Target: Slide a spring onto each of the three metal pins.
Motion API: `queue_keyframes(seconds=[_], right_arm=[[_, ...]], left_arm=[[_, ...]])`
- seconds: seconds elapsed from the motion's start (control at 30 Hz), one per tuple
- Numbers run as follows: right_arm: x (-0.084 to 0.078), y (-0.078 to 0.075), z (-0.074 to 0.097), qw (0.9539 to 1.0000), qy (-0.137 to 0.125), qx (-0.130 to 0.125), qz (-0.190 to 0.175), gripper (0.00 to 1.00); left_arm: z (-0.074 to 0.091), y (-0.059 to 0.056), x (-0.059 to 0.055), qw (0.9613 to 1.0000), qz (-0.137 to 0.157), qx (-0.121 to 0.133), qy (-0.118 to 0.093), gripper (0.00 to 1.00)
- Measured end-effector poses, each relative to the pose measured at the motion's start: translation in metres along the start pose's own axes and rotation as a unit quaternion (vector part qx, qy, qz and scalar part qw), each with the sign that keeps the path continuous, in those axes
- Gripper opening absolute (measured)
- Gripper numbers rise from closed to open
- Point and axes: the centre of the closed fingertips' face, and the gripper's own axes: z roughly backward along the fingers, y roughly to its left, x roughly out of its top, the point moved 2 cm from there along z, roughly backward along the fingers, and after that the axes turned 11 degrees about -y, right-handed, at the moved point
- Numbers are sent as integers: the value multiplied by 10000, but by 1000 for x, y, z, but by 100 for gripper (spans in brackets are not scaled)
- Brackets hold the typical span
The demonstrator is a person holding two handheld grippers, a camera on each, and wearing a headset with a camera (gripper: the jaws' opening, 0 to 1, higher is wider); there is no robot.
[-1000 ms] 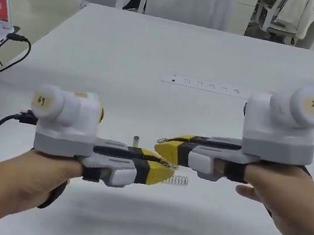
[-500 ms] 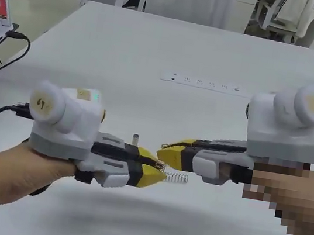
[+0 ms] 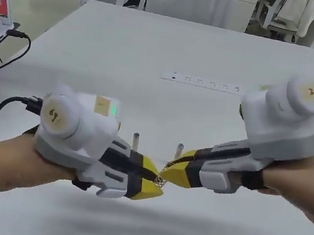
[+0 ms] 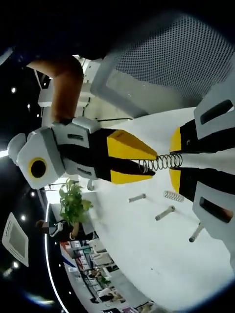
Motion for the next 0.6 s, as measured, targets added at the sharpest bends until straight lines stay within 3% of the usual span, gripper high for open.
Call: queue_keyframes(seconds=[0.23, 0.6], right_arm=[[-12, 9, -1, 9959, 761, 240, 422, 8], [-18, 11, -4, 9854, 1443, 385, 813, 8]], left_arm=[[-5, -9, -6, 9995, -130, -157, 229, 2], [-5, -12, -11, 9988, -46, -179, 445, 1]])
